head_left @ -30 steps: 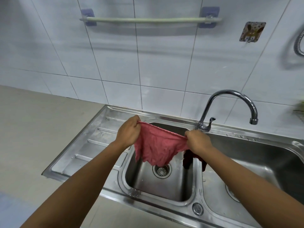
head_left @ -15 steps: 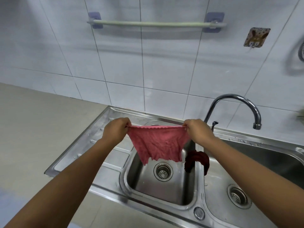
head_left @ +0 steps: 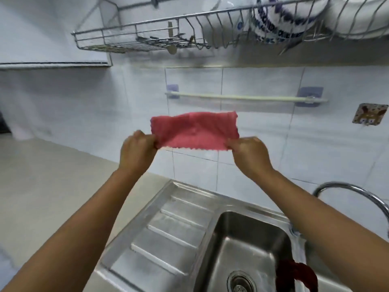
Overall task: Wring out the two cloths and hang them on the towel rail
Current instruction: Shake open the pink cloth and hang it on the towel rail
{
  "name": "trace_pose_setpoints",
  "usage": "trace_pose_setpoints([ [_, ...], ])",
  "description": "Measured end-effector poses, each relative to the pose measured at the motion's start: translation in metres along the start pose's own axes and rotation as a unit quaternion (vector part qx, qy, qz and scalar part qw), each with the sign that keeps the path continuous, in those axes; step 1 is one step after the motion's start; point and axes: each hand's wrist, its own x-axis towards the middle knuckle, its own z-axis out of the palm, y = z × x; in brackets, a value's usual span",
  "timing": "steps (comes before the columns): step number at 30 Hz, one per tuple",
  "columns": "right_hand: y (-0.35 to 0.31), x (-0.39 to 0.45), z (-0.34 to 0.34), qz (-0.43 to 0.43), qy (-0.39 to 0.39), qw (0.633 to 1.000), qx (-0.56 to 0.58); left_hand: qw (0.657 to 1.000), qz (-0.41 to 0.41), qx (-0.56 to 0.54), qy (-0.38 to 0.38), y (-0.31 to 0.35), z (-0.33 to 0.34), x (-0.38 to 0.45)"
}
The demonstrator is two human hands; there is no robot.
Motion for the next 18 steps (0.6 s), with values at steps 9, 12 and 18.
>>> trace_pose_setpoints([
  [9, -0.027, -0.015, 0.065, 0.141, -0.327, 0.935, -0.009, 0.966, -0.07, 0.023, -0.247, -0.032, 0.056, -0.057],
  [12, -0.035, -0.012, 0.066, 0.182, -0.325, 0.928, 0.02, 0.97, -0.092, 0.009, -0.225, -0.03, 0.056, -0.051],
  [18, -0.033, 0.029, 0.02, 0.264, -0.199, 0.935, 0.124, 0.98, -0.115, -0.043, -0.159, -0.027, 0.024, -0.012],
])
